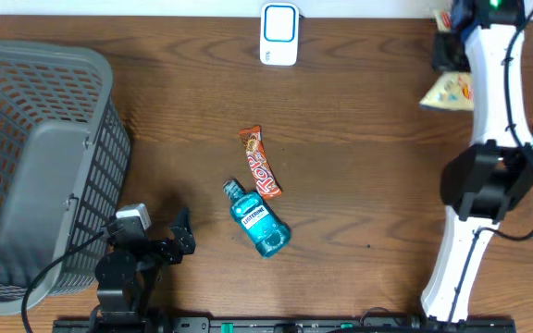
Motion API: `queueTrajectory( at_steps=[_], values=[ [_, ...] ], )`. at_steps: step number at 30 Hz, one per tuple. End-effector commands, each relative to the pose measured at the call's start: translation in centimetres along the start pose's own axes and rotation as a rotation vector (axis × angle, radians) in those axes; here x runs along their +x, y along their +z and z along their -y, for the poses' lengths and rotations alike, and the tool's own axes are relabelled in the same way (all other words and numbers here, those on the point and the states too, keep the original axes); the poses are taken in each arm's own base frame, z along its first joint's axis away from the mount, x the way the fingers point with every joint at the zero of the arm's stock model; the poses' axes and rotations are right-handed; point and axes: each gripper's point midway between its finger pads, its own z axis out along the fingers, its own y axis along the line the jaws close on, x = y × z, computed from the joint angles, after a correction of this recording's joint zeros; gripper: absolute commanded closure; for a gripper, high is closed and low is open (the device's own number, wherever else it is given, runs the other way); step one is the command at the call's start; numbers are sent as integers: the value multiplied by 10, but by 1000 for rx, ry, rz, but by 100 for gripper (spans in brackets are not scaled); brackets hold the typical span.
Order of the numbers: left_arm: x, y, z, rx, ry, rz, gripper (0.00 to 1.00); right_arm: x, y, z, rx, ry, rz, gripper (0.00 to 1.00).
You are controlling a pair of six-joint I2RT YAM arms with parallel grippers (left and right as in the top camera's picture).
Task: Scan the item barcode
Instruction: 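Carry the snack packet to the right table edge and release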
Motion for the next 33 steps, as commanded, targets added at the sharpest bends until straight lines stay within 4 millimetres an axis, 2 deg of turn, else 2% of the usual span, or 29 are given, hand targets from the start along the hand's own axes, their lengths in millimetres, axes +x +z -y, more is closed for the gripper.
queueTrajectory(
  at_steps=[1,5,9,14,15,16,17,18,19,20,21,24,26,30,32,33],
  values=[
    [10,2,-1,4,10,-34,2,23,46,17,5,2,-93,99],
    [10,2,-1,4,10,-34,2,28,73,70,128,60,-98,99],
    [10,2,-1,4,10,-34,2,39,98,113,139,95,-110,99],
    [10,2,-1,4,10,-34,2,54,120,145,142,151,-127,99],
    [10,2,-1,4,10,-34,2,58,122,150,145,161,-134,96],
    [10,2,-1,4,10,-34,2,61,125,155,147,169,-140,91],
    [10,2,-1,4,10,-34,2,64,127,160,150,180,-144,79],
    [10,2,-1,4,10,-34,2,66,127,165,153,189,-147,60],
    [10,2,-1,4,10,-34,2,68,128,170,157,200,-149,27],
    [10,2,-1,4,10,-34,2,68,126,175,161,222,-146,7],
    [10,2,-1,4,10,-34,2,68,124,178,163,244,-144,1],
    [10,2,-1,4,10,-34,2,54,101,184,133,340,-92,1],
    [10,2,-1,4,10,-34,2,32,72,176,45,355,-8,1],
    [10,2,-1,4,10,-34,2,-5,4,164,-62,354,170,1],
    [10,2,-1,4,10,-34,2,-19,-37,155,-92,361,257,1],
    [10,2,-1,4,10,-34,2,-27,-64,144,-118,353,309,1]
  ],
)
